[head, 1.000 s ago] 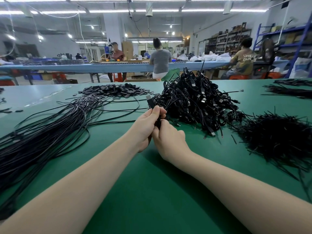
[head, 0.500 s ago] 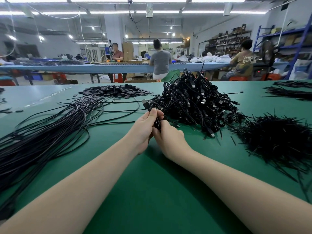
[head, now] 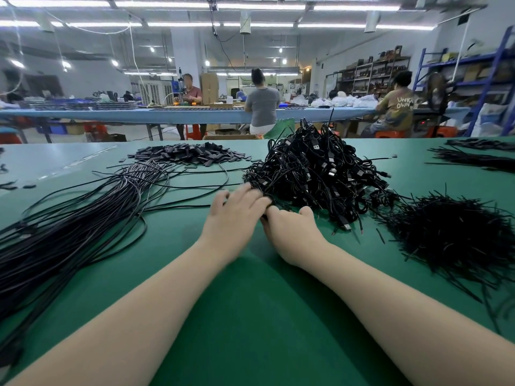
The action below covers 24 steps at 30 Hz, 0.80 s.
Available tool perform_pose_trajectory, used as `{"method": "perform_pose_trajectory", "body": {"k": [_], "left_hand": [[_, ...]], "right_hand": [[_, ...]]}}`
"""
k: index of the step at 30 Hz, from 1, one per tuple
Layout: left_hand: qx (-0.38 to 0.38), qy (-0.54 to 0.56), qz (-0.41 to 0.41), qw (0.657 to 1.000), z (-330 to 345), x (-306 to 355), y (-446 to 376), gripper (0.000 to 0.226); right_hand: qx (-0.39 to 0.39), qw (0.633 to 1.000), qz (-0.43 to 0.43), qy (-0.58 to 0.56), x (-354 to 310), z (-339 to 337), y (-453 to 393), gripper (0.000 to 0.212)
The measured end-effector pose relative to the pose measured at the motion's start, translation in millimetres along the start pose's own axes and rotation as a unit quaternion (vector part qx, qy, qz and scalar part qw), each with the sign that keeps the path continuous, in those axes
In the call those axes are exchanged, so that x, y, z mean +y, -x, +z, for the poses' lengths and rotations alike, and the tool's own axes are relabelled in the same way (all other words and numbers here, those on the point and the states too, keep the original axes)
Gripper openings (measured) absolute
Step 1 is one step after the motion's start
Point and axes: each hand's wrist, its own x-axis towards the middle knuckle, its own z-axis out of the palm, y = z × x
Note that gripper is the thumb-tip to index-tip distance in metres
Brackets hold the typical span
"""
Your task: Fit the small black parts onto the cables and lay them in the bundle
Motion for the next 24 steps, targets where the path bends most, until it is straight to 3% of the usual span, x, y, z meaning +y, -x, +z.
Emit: {"method": "perform_pose_trajectory", "body": {"k": [4, 6, 8, 10, 13, 15, 17, 19, 20, 22, 24], "left_hand": [[-0.075, -0.113, 0.017, 0.991, -4, 6, 0, 0.018], [-0.129, -0.082, 0.033, 0.988, -7, 10, -4, 0.013], [-0.162, 0.021, 0.029, 0.986, -12, 14, -6, 0.014], [-0.209, 0.172, -0.001, 0.963, -15, 18, -6, 0.029], [-0.222, 0.379, -0.075, 0.895, -18, 27, -14, 0.037], [-0.194, 0.406, -0.069, 0.89, -20, 30, -15, 0.033], [-0.156, 0.359, -0.069, 0.917, -16, 22, -7, 0.029], [-0.126, 0.277, -0.097, 0.948, -10, 8, 2, 0.027], [-0.114, 0.269, -0.132, 0.947, -8, 2, 4, 0.027], [-0.095, 0.292, -0.191, 0.932, -5, -2, 3, 0.029], [-0.097, 0.278, -0.184, 0.938, -4, 2, 2, 0.029]], "right_hand": [[-0.065, 0.995, -0.064, 0.037, 11, -12, 1, 0.02], [-0.025, 0.986, -0.119, 0.116, 19, -26, 0, 0.032], [0.044, 0.95, -0.193, 0.243, 30, -43, 1, 0.037], [0.078, 0.912, -0.255, 0.312, 44, -55, 5, 0.023], [0.126, 0.892, -0.316, 0.299, 64, -66, 5, 0.017], [0.147, 0.887, -0.32, 0.298, 72, -72, 4, 0.018], [0.082, 0.919, -0.24, 0.301, 85, -84, 3, 0.026], [-0.044, 0.961, -0.084, 0.261, 110, -103, 3, 0.057], [-0.111, 0.961, -0.014, 0.253, 125, -112, 5, 0.058], [-0.246, 0.925, 0.092, 0.273, 152, -130, 13, 0.05], [-0.345, 0.881, 0.146, 0.29, 174, -137, 25, 0.046]]}}
